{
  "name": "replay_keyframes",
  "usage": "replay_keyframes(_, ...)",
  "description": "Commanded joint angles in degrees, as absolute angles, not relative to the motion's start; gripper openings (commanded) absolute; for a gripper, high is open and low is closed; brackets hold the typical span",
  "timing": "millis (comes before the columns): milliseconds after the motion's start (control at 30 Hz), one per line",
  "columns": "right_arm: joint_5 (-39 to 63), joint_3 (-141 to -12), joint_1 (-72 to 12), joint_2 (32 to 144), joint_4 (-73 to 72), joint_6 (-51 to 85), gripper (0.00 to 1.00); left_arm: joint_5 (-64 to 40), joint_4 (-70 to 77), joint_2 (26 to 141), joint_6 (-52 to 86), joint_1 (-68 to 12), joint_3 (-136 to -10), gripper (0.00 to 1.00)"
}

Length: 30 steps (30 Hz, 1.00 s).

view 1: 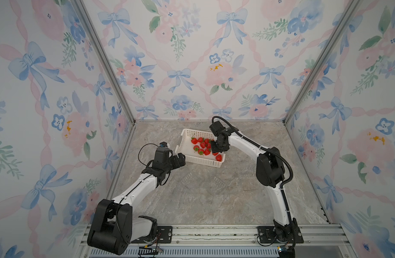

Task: Pack strawberries into containers
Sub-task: Pick up the strawberry from the basket.

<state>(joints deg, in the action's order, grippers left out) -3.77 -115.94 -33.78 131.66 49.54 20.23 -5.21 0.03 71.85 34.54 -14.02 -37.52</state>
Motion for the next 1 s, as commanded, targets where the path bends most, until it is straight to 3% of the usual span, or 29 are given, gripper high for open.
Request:
replay_keyframes(0, -2.99, -118.75, -33.07, 133.96, 51.85, 21.43, 0.5, -5.28, -0.92, 72.17, 33.68, -14.48, -38.67, 0.97)
replay_keyframes(667, -4.3, -125.42, -32.0, 140.97, 54.05, 23.6, 0.46, -5.2, -1.31, 71.31, 33.24, -15.2, -40.79, 0.97)
replay_keyframes(967, -4.57, -124.45, -32.08, 141.2, 52.65, 23.38, 0.39, -5.1, -1.31, 70.49, 33.35, -15.22, -40.26, 0.97)
